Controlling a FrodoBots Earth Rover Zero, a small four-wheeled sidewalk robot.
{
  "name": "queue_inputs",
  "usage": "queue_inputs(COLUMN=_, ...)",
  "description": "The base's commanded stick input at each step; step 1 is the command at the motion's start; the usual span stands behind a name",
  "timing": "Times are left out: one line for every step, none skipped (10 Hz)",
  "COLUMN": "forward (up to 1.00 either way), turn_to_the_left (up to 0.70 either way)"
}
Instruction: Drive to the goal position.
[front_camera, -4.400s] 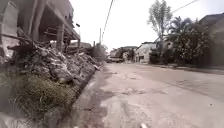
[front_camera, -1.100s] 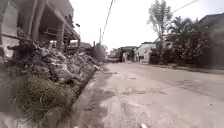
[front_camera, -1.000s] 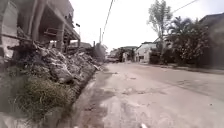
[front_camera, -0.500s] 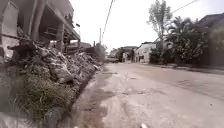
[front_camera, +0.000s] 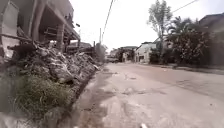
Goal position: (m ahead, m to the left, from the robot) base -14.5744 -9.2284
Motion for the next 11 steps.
queue_inputs(forward=0.05, turn_to_the_left=0.00)
queue_inputs(forward=0.04, turn_to_the_left=0.00)
queue_inputs(forward=0.04, turn_to_the_left=0.00)
queue_inputs(forward=0.04, turn_to_the_left=0.00)
queue_inputs(forward=0.05, turn_to_the_left=0.00)
queue_inputs(forward=0.04, turn_to_the_left=0.00)
queue_inputs(forward=0.05, turn_to_the_left=0.00)
queue_inputs(forward=0.04, turn_to_the_left=0.00)
queue_inputs(forward=0.05, turn_to_the_left=0.00)
queue_inputs(forward=0.04, turn_to_the_left=0.00)
queue_inputs(forward=0.04, turn_to_the_left=0.00)
